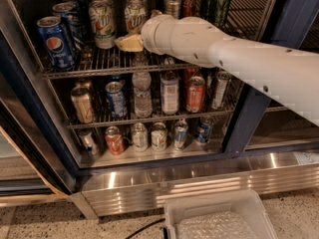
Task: Pick 7up can from top shelf of fridge
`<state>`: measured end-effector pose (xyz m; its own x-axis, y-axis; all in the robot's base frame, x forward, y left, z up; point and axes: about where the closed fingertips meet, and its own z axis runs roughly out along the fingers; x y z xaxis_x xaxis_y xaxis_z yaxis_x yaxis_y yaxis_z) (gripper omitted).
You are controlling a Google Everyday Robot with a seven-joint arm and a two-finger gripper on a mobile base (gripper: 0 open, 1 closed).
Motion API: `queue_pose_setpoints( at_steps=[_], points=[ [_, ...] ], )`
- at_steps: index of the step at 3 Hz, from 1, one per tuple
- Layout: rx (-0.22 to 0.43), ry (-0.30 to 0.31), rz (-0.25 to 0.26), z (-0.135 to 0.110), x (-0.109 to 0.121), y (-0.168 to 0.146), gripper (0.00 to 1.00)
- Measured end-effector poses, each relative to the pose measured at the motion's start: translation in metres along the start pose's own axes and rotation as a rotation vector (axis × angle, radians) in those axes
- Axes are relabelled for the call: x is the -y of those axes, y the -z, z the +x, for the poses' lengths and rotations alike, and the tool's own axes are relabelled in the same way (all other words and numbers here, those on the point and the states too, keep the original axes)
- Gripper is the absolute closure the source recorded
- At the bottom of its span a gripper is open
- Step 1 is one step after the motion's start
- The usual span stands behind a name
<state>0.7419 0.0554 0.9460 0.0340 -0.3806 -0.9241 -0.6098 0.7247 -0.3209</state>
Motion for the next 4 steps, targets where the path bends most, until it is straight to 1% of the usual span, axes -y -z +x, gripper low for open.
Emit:
queue_pose_setpoints(
  at_steps=[1,2,3,4],
  points=[
    [0.006,-0.01,0.025,-0.0029,0.0065,-0.0103,0.21],
    [0.0,-0.012,0.024,-0.0009,0.0068,-0.015,0.22],
    [-0.009,-0.016,0.025,0.0028,0.0087,-0.0182,0.41],
    [-0.009,-0.016,0.025,0.0028,0.0087,-0.0182,0.65]
  ],
)
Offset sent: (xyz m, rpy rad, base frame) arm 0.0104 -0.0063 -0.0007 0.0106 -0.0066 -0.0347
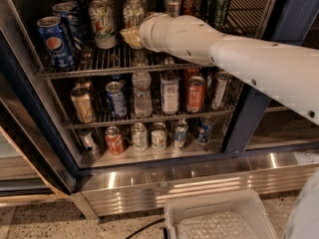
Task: Pick 7up can from top shelf of fridge
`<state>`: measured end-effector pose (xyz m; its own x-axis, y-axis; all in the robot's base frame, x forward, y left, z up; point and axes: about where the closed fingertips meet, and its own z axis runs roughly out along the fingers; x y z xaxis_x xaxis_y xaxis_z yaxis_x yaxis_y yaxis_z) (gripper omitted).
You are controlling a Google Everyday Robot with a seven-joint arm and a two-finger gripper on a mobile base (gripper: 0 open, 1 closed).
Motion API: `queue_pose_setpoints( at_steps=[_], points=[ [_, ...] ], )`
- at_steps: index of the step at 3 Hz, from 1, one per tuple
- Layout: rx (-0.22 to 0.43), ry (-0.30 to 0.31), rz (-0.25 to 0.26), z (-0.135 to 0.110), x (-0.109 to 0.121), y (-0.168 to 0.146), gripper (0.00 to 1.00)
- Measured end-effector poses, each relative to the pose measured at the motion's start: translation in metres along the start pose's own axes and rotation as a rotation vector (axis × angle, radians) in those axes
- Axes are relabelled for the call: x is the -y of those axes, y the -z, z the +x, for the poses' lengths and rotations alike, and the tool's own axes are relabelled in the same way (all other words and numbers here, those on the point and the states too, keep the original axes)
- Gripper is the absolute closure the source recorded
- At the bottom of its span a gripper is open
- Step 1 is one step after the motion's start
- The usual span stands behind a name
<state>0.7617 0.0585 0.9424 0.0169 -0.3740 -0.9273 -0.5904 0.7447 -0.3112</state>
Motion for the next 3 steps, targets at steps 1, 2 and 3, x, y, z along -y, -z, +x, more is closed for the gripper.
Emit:
queue_pose_setpoints(
  at_steps=[1,2,3],
  points=[
    [0.0,0.0,0.0,0.0,0.0,0.0,0.88],
    [0.0,0.0,0.0,-0.0002,-0.0001,0.0001,1.0],
    [0.016,-0.002,0.006,-0.0034,-0.0022,0.0065,1.0]
  ],
)
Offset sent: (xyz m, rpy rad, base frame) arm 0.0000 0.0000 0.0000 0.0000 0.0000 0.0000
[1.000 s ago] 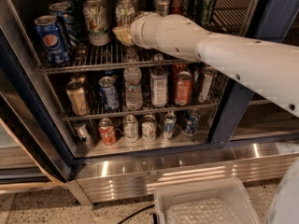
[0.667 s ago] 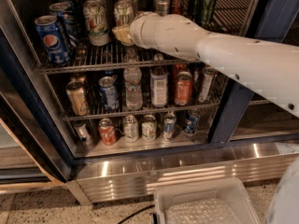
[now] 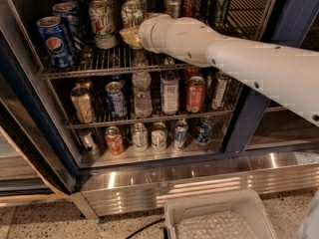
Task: Pick 7up can from top shelf of fridge
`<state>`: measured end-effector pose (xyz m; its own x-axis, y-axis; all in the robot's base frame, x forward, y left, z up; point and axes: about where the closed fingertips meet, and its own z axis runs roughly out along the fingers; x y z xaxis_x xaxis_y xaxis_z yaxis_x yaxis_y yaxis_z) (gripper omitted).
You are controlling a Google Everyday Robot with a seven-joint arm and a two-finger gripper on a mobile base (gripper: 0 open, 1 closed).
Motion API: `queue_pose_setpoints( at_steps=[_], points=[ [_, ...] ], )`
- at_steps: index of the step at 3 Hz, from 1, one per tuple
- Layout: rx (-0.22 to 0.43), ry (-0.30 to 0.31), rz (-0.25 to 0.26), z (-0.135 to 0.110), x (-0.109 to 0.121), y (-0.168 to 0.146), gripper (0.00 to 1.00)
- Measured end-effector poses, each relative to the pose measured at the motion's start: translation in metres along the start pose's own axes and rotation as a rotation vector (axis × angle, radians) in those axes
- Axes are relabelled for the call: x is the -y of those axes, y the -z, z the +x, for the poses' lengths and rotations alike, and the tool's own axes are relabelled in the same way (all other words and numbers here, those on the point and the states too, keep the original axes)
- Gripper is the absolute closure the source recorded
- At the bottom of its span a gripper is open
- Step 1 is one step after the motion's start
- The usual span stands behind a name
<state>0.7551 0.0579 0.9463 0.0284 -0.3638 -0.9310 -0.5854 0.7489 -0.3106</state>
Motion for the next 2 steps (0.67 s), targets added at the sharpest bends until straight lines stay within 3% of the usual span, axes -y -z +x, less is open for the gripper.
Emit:
queue_pose_setpoints(
  at_steps=[2],
  points=[
    [0.067,-0.012,0.03,-0.008,-0.002,0.026,1.0]
  ],
)
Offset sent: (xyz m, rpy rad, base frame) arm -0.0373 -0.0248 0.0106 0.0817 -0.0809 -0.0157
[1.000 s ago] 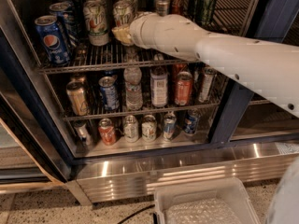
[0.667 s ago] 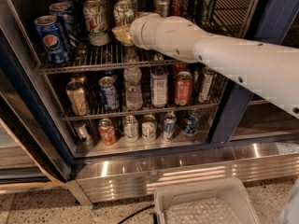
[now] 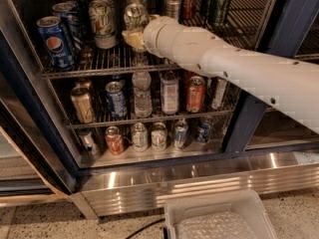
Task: Pick 7up can from top shelf of fridge
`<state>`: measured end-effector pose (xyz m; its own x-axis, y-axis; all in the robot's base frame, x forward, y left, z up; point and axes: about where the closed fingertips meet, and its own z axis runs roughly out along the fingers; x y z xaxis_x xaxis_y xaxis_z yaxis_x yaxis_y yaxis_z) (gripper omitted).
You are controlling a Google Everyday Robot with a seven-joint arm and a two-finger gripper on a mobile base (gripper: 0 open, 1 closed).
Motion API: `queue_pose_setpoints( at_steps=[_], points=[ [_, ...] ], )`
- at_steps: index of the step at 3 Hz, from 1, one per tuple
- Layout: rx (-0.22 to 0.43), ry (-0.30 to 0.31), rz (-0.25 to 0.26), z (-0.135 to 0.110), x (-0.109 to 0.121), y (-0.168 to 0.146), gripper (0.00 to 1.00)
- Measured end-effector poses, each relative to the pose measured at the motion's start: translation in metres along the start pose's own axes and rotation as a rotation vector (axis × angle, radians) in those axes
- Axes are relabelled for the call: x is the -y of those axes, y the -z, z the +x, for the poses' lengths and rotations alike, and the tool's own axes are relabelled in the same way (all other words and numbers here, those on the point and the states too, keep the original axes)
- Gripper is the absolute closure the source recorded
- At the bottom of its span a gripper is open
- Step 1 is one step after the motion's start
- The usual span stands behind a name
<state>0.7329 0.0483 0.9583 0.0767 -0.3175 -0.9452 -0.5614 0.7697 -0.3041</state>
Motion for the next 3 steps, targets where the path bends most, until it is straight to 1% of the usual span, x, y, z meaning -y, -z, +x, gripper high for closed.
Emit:
queue_pose_setpoints(
  at_steps=[1,3],
  points=[
    [0.031,-0.015,0.01,-0.008,0.001,0.008,1.0],
    [0.074,-0.036,-0.002,-0.025,-0.001,0.017,1.0]
  ],
)
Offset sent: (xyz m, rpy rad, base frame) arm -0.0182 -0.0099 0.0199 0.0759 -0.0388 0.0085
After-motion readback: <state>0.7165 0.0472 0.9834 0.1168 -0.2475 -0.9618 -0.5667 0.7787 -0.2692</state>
